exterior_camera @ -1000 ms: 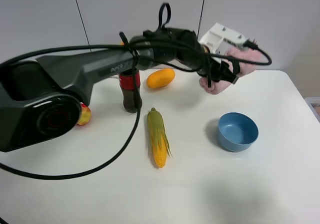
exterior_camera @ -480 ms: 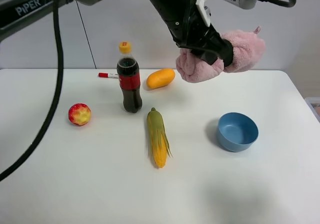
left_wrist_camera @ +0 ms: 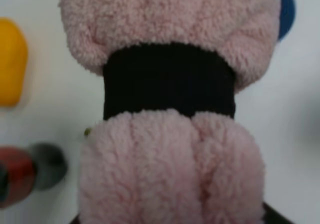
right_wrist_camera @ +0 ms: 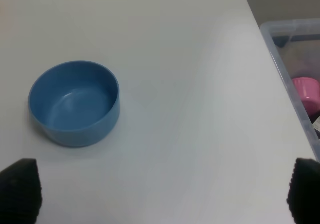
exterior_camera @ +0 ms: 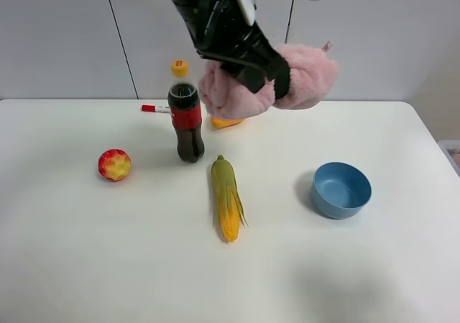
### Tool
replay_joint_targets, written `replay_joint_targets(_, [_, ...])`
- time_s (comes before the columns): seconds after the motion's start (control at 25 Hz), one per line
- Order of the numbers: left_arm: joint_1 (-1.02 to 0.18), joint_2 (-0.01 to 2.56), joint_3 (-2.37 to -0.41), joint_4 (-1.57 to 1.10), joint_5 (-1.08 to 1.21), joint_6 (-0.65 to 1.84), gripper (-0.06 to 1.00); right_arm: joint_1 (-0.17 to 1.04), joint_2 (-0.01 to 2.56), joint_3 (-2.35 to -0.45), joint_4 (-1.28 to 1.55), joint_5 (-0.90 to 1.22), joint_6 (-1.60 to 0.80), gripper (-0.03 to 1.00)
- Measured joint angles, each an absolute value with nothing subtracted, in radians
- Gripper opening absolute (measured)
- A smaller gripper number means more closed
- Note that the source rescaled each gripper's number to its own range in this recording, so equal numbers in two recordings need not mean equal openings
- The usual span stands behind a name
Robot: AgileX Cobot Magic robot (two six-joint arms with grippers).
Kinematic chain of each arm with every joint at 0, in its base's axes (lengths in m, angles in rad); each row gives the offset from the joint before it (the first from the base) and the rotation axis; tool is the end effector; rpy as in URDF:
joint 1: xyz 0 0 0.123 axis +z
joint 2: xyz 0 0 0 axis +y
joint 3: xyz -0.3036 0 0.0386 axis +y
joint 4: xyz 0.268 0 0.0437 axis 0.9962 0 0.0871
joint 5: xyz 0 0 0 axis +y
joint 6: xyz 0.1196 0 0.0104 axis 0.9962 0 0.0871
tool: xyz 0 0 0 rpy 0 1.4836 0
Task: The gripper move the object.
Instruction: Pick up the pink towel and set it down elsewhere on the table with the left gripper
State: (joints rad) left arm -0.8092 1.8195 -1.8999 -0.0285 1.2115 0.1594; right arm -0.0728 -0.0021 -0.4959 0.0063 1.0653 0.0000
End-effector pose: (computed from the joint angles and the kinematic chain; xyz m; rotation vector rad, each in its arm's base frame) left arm 0.2986 -0.3178 0.3691 1.2254 2.3373 -0.2640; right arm 0.0173 -0.0006 0.2719 0.0743 2.0497 -0.0377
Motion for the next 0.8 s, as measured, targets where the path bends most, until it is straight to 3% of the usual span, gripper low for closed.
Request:
replay_joint_targets(0.28, [-0.789,1.573,-1.512,0.015,1.101,0.156,0.00,-0.073,-0.002,-0.496,0.006,1.065,0.000,1.00])
replay_joint_targets(0.8, [-0.593,1.243,-0.696,-0.024,0.429,0.130,0.00,-0.073,-0.002,-0.496,0.006,1.065,0.000,1.00])
